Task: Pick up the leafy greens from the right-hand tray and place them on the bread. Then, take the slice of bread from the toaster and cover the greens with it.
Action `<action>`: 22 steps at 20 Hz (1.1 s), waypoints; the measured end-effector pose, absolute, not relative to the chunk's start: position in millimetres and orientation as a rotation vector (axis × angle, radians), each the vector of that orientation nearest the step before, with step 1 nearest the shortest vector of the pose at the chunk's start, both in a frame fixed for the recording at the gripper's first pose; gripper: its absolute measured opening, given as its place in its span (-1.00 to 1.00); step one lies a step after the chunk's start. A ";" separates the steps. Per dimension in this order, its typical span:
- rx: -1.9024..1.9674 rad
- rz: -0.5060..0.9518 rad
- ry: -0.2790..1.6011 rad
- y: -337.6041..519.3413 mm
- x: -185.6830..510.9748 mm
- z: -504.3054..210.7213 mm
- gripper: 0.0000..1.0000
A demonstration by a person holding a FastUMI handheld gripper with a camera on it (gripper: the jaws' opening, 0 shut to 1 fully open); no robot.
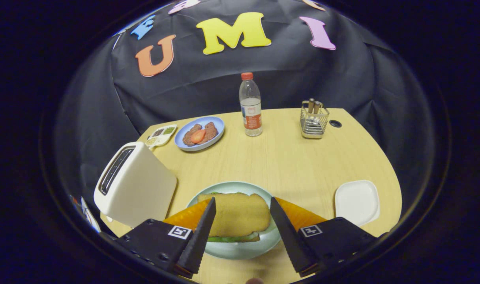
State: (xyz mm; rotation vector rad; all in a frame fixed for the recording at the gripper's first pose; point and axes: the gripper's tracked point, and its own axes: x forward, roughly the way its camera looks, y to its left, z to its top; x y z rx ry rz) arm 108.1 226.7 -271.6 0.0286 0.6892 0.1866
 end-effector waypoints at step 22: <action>-0.019 0.208 -0.051 147.2 -4.8 69.1 0.92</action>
